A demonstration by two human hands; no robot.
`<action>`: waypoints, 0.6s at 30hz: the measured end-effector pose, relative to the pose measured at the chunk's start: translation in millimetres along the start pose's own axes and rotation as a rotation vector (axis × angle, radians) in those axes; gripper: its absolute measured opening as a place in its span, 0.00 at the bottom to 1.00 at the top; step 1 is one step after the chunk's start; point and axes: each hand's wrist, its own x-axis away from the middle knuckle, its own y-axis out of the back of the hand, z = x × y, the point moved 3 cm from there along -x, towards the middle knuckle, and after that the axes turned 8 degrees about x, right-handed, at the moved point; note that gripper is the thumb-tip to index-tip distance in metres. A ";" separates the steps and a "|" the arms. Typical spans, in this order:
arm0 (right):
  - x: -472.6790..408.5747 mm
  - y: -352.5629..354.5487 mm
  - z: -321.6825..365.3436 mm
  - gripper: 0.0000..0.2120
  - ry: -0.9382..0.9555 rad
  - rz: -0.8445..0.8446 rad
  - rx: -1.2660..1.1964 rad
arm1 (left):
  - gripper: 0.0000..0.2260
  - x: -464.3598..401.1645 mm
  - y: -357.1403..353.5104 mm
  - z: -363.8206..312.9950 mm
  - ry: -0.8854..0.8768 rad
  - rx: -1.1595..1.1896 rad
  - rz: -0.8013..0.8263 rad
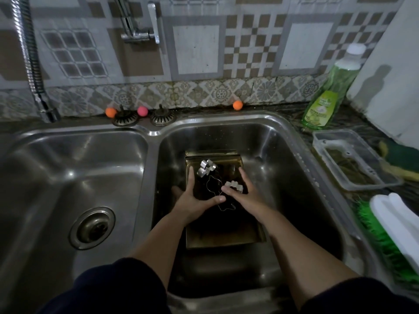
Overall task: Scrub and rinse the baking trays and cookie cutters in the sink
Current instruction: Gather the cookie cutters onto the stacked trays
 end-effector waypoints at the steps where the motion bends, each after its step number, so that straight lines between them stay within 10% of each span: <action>1: 2.4 3.5 3.3 0.43 0.029 -0.009 0.008 | 0.57 2.8 3.1 -4.0 -0.027 -0.057 -0.007; 18: 59.6 49.2 84.4 0.38 0.446 -0.343 0.317 | 0.59 66.9 35.9 -72.7 -0.408 -0.220 -0.207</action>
